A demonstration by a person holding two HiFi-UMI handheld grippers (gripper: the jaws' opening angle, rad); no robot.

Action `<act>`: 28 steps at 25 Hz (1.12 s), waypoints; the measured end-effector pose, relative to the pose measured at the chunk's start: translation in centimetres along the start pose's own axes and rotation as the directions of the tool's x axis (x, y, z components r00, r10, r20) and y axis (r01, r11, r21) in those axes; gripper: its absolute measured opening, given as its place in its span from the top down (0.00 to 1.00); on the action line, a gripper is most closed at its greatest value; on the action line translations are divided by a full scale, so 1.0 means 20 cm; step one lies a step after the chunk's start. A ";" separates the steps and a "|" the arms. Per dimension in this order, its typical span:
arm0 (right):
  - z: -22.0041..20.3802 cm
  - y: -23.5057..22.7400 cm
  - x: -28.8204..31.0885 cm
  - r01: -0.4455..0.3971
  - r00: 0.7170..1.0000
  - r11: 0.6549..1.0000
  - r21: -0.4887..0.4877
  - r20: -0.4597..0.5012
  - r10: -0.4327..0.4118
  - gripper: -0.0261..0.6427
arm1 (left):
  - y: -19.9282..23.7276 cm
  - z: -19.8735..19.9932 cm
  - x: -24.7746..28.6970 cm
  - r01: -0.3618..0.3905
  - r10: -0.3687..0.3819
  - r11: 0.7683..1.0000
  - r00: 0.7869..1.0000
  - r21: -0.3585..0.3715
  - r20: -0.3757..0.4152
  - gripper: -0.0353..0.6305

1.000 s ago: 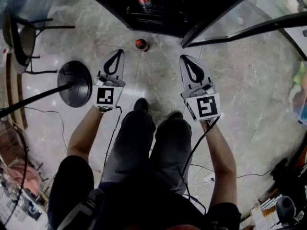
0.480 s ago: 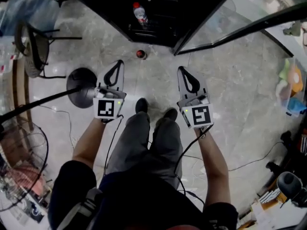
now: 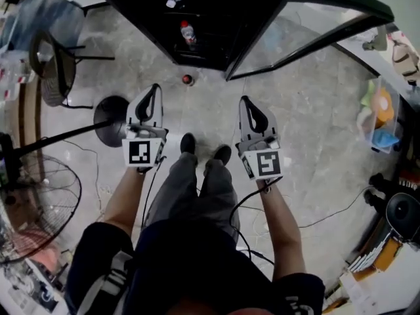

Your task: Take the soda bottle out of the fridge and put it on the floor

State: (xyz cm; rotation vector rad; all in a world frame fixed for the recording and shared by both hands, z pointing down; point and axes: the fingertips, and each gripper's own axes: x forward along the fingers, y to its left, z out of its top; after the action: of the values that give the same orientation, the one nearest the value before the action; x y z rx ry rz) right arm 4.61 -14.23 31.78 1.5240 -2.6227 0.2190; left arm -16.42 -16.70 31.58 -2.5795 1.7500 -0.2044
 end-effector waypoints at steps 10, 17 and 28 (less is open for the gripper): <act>0.57 0.06 -0.25 0.056 0.998 0.998 -0.018 0.030 -0.055 0.93 | -0.05 0.63 -0.16 0.023 -0.022 0.999 0.999 -0.022 0.045 0.91; 0.91 0.10 -0.40 0.096 0.992 0.995 -0.038 0.081 -0.093 0.93 | -0.13 0.98 -0.26 0.082 -0.079 0.996 0.994 -0.028 0.077 0.91; 1.27 0.11 -0.67 0.185 0.977 0.981 -0.065 0.117 -0.177 0.93 | -0.14 1.35 -0.43 0.108 -0.103 0.993 0.989 -0.043 0.109 0.91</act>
State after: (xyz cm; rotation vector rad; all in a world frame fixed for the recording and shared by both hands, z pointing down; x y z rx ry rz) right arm 8.96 -6.11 4.42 1.7842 -2.5186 0.0211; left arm -13.70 -9.23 4.18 -2.6653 1.6052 -0.0247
